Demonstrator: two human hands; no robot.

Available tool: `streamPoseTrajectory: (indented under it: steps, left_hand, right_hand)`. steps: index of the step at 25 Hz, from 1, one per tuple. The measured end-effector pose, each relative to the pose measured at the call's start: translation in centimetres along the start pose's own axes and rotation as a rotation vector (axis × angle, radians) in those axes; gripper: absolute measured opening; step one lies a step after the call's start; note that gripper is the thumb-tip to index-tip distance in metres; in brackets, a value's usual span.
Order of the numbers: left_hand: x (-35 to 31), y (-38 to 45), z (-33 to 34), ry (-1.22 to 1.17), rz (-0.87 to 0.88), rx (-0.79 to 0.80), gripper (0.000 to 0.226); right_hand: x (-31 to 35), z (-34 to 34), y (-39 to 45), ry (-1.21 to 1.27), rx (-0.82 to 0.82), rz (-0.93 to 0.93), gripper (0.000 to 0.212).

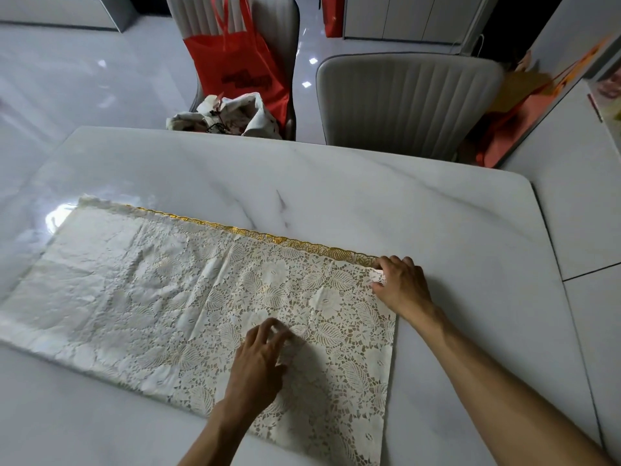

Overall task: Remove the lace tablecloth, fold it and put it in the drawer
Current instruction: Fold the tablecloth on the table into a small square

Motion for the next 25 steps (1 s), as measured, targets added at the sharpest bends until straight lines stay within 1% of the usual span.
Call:
streamPoseTrajectory:
  steps: [2,3,5,7,10,12,14,15,17,18,19,21,23,25]
  left_hand:
    - [-0.2,0.0,0.0,-0.001,-0.003,0.000,0.062]
    - [-0.2,-0.1,0.0,0.001,-0.005,0.003,0.062]
    - [-0.3,-0.1,-0.1,0.015,-0.005,-0.012,0.060]
    - [-0.5,-0.2,-0.5,0.022,0.005,-0.058,0.057]
    - [-1.2,-0.2,-0.6,0.032,0.037,-0.093,0.052]
    - [-1.3,-0.4,-0.2,0.028,0.037,-0.076,0.053]
    - [-1.0,-0.8,0.7,0.034,0.027,-0.024,0.055]
    - [-0.8,-1.1,1.3,0.040,0.020,0.010,0.057]
    - [-0.4,-1.6,2.2,0.051,0.003,0.062,0.065]
    - [-0.2,-1.7,2.4,0.054,-0.001,0.073,0.067]
    - [-0.1,-1.8,2.5,0.057,0.001,0.081,0.069]
    - [0.0,-1.9,2.6,0.062,0.005,0.089,0.070]
    - [-0.1,-2.0,2.5,0.050,0.007,0.098,0.070]
    - [-0.3,-2.1,2.5,0.037,0.010,0.116,0.069]
  right_hand:
    - [-0.1,-0.3,0.0,0.036,0.000,-0.014,0.019]
    - [-0.2,-0.4,-0.3,0.065,-0.021,-0.025,0.016]
    - [-0.2,-0.8,-1.0,0.144,-0.088,-0.029,0.016]
    - [-0.4,-1.4,-0.9,0.220,-0.123,0.004,0.015]
    - [-0.5,-1.9,0.0,0.201,-0.121,0.045,0.014]
    - [-0.5,-1.7,0.4,0.182,-0.138,0.063,0.013]
    - [-0.6,-1.0,0.4,0.182,-0.155,0.110,0.012]
    - [-0.9,-0.6,0.3,0.184,-0.157,0.159,0.014]
    - [-1.9,0.2,0.1,0.198,-0.109,0.296,0.033]
    - [-2.5,0.5,-0.1,0.248,-0.097,0.350,0.036]
    - [-2.8,0.5,-0.2,0.346,-0.113,0.382,0.030]
    - [-3.4,0.5,-0.8,0.642,-0.201,0.421,0.012]
    - [-3.6,0.9,-1.8,0.935,-0.212,0.472,0.018]
    - [-3.6,1.9,-2.7,1.148,-0.153,0.497,0.035]
Point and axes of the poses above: each hand's wrist, its own y-axis towards the middle knuckle, its own z-axis out of the palm, x = y × z, the point moved 6 cm from there along y, towards the middle knuckle, and after that the axes turned 13 degrees about -y, right-handed, at the moved point
